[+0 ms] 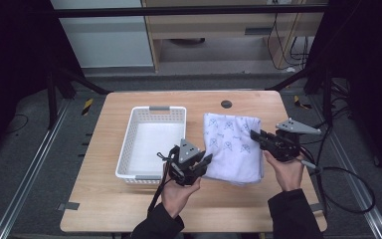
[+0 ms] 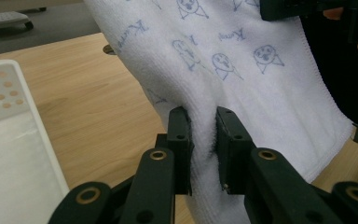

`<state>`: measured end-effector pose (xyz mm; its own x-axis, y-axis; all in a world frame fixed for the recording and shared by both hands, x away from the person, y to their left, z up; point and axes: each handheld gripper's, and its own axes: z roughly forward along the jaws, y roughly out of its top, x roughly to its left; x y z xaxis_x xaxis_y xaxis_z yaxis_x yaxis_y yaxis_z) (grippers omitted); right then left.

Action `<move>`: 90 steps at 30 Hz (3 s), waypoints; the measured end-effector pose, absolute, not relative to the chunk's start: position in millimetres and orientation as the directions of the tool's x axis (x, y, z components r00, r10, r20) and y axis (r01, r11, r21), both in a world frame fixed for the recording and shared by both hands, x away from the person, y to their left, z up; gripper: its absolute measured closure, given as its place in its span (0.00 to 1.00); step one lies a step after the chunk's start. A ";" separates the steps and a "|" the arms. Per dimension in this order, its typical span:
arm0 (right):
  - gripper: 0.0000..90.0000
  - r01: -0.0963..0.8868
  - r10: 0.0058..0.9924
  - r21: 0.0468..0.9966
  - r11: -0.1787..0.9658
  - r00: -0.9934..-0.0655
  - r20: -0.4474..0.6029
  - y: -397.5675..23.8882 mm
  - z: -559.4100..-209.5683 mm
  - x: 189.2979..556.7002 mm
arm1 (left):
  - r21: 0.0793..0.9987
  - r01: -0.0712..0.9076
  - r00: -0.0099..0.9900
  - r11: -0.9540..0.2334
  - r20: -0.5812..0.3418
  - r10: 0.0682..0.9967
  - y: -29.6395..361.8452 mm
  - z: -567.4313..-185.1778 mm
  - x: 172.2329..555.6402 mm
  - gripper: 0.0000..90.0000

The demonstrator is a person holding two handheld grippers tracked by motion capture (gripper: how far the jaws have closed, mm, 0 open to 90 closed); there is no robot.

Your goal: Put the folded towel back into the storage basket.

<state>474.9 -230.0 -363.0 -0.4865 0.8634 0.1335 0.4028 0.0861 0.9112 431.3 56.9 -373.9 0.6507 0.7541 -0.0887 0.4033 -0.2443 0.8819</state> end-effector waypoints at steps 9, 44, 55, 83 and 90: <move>0.87 0.382 0.863 0.920 0.093 -0.491 0.117 -220.0 -352.2 477.7 | 0.891 0.387 0.641 -0.236 -0.077 0.764 67.1 -364.0 432.3 0.85; 0.87 0.311 0.837 0.942 0.127 -0.544 0.066 -143.9 -313.7 501.0 | 0.923 0.354 0.565 -0.150 -0.084 0.821 140.3 -334.0 437.6 0.85; 0.87 0.306 0.820 0.941 0.146 -0.570 0.058 -112.9 -310.7 511.3 | 0.926 0.355 0.538 -0.126 -0.093 0.838 167.7 -335.0 439.6 0.85; 0.87 0.296 0.782 0.938 0.180 -0.622 0.047 -36.8 -317.9 537.0 | 0.924 0.373 0.434 -0.078 -0.099 0.896 232.8 -343.3 442.9 0.85; 0.87 0.305 0.776 0.934 0.186 -0.629 0.051 -25.2 -322.9 544.1 | 0.922 0.381 0.421 -0.069 -0.106 0.901 243.1 -348.0 446.3 0.85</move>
<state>544.1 -25.2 -322.9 -0.6289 0.7758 0.0509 0.3050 0.1861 0.9340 446.3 243.1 -348.0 0.4206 0.9010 -0.1059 0.3806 -0.0693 0.9221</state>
